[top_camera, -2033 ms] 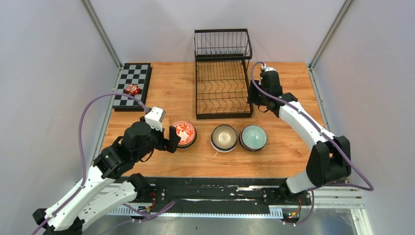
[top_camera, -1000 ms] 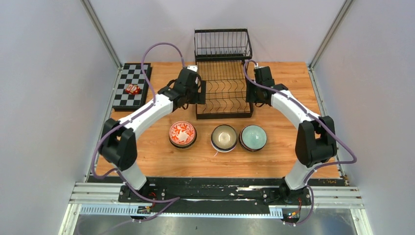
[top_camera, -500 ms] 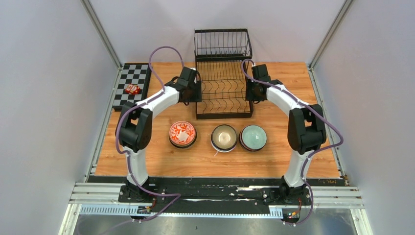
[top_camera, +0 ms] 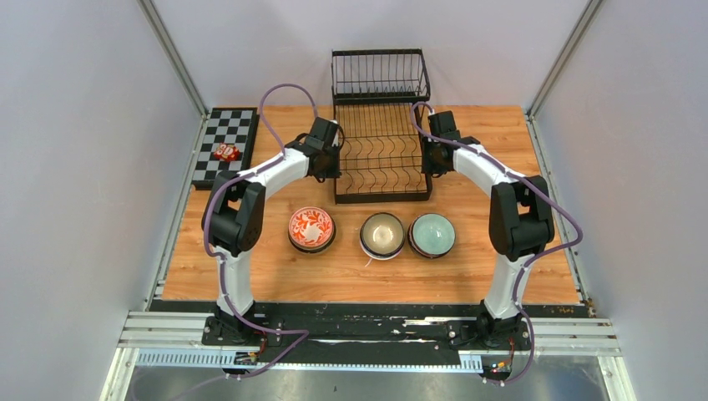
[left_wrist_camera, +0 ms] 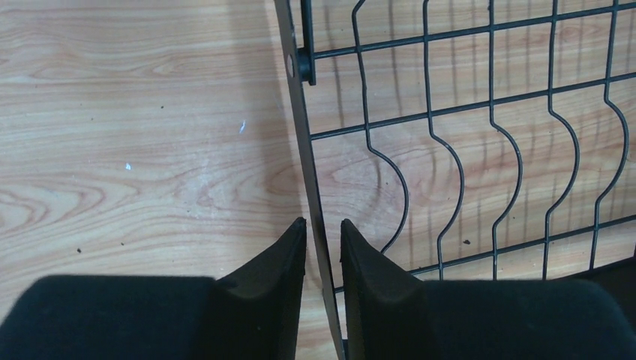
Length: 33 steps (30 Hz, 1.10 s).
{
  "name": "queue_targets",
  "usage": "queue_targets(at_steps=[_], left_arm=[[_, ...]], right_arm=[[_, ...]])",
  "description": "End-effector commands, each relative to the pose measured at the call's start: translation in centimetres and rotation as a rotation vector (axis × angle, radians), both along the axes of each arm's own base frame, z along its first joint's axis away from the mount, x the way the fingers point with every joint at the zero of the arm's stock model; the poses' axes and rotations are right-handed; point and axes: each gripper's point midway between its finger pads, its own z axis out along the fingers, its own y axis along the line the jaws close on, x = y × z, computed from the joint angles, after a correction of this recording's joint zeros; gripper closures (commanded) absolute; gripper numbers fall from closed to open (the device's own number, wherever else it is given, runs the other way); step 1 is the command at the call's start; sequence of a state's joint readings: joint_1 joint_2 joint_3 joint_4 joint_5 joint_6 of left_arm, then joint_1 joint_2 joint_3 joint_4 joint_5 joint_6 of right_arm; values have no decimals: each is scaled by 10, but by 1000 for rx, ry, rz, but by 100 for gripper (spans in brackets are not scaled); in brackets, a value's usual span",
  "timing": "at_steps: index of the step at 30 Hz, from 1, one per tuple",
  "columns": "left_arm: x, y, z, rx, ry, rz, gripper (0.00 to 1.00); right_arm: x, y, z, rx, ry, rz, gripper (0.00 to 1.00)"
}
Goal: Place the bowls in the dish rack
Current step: Adjust the dish rack at the center of the board.
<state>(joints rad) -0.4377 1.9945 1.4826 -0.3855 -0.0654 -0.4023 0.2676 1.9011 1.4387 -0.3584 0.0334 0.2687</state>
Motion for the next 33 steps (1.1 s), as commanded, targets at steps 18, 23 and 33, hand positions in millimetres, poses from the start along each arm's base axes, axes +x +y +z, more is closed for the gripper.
queue_targets(at_steps=[18,23,33], left_arm=[[-31,-1,10,-75,8,-36,100],[-46,-2,9,-108,28,-50,100],[-48,3,27,-96,-1,-40,78]], right_arm=[[-34,-7,-10,22,20,-10,97],[-43,-9,-6,15,6,-14,97],[-42,-16,19,-12,-34,-23,89]])
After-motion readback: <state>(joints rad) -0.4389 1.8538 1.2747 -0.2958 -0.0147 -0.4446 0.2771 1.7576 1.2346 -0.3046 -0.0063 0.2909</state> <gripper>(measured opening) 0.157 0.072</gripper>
